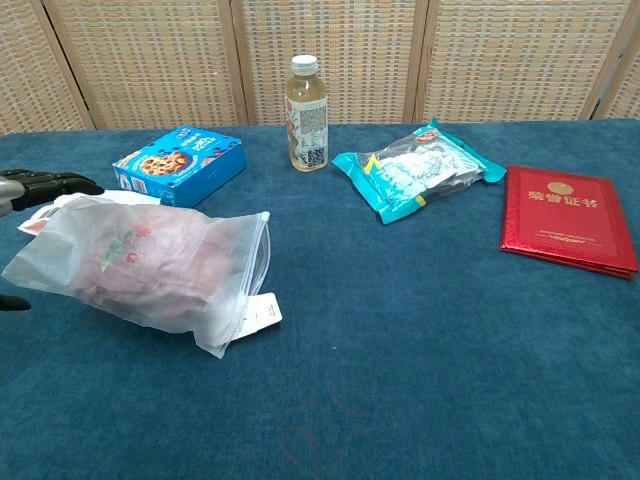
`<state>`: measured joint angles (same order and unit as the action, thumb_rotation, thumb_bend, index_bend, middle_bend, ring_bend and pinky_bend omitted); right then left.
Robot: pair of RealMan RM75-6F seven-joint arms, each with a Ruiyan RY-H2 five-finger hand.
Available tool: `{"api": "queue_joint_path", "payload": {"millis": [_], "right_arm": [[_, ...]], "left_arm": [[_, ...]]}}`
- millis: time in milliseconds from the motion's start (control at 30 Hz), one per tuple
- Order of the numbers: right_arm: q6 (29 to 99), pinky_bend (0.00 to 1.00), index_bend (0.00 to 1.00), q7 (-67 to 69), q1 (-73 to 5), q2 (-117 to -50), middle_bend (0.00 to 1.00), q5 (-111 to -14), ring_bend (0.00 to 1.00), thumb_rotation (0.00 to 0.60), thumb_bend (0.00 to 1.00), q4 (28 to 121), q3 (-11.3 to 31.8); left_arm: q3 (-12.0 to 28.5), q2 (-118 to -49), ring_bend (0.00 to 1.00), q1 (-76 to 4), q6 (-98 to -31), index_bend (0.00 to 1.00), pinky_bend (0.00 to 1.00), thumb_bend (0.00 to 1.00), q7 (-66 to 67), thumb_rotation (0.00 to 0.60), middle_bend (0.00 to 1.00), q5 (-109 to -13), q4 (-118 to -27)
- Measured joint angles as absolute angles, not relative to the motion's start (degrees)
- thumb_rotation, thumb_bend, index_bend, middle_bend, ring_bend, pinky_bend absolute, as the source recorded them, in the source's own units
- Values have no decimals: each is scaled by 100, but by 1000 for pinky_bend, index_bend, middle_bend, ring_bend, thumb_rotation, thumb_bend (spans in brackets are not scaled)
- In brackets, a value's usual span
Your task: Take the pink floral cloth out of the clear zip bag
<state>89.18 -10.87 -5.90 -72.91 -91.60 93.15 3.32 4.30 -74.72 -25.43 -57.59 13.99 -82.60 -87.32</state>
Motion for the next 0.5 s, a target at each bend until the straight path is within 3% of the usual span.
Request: {"api": "queue_joint_path", "payload": {"millis": [433, 500], "right_arm": [[8898, 0, 0, -1151, -580, -7328, 0, -9148, 0, 600, 0, 9306, 335], [8890, 0, 0, -1149, -584, -7327, 0, -9159, 0, 600, 0, 9306, 329]], "left_arm": [[671, -8236, 0, -3196, -5004, 0, 2, 114, 1604, 600, 0, -7594, -8318], [686, -8297, 1, -3249, -4955, 0, 59, 116, 1597, 600, 0, -7532, -8317]]}}
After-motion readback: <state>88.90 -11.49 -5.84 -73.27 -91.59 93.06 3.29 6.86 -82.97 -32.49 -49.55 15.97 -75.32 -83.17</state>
